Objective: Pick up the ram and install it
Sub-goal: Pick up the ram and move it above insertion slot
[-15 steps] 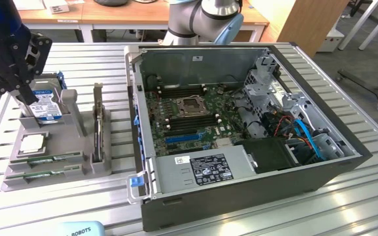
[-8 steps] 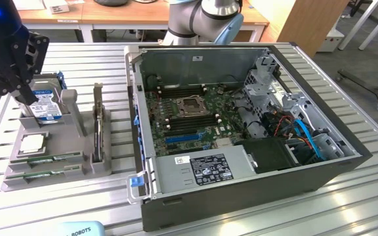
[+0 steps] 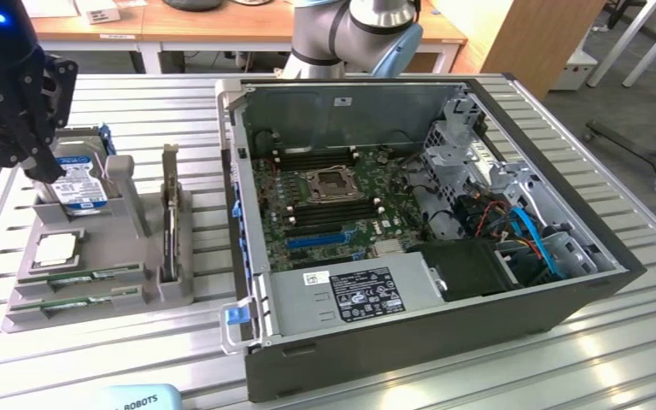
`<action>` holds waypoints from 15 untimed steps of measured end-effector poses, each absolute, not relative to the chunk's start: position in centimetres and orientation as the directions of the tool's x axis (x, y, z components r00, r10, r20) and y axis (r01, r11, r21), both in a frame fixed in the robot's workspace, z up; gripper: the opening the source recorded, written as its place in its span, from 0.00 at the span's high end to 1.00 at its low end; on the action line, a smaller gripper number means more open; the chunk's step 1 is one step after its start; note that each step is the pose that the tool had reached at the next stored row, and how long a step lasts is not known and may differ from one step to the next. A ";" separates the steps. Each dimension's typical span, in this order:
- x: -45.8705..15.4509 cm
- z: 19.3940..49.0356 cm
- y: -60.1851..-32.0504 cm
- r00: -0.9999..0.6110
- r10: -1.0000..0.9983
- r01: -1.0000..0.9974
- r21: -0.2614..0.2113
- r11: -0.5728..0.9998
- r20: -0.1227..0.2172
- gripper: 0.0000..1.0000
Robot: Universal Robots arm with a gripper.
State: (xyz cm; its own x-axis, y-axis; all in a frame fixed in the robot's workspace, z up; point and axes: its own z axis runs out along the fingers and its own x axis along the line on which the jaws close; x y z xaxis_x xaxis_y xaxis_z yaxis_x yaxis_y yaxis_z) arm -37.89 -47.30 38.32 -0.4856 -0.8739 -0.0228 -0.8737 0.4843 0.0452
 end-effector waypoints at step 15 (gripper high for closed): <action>-37.9 38.2 -47.3 -0.232 -0.972 -0.972 0.045 0.231 -0.023 0.90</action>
State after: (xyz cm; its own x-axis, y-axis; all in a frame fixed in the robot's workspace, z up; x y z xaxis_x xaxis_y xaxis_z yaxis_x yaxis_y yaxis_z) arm -37.88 -47.30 38.22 -0.2319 -0.9725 -0.0228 -0.9720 0.2307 0.0452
